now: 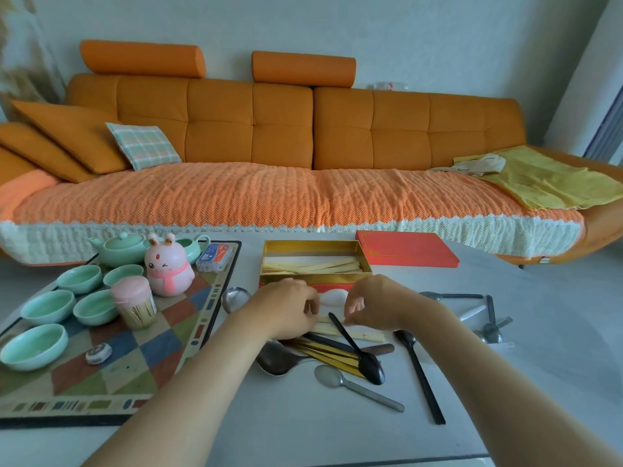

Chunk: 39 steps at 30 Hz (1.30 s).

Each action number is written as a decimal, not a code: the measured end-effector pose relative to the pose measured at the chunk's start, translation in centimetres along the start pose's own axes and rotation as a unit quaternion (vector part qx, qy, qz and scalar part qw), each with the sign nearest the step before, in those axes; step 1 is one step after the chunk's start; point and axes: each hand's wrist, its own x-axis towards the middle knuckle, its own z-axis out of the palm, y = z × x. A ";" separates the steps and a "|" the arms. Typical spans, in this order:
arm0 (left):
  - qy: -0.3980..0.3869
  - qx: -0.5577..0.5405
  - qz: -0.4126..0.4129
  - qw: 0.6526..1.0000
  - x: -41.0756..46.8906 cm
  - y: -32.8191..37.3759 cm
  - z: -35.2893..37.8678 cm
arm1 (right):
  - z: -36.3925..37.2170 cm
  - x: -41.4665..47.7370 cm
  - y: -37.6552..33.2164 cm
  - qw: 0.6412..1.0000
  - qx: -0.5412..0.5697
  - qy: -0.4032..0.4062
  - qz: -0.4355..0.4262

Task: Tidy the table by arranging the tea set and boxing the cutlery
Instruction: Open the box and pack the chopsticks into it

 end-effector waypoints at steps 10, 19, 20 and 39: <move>0.031 0.005 -0.021 0.999 0.2 -0.6 0.0 | 0.3 0.1 -0.1 0.996 0.012 0.086 0.009; 0.230 0.029 -0.012 0.973 1.0 -2.2 -1.9 | 0.2 2.4 0.3 0.961 0.043 0.270 -0.029; 0.242 0.042 -0.015 0.969 1.1 -2.6 -1.9 | 0.2 2.9 0.3 0.956 0.044 0.290 -0.020; 0.082 0.066 -0.023 0.994 2.9 -5.0 -1.2 | 1.7 6.4 -0.6 0.981 0.019 0.184 -0.065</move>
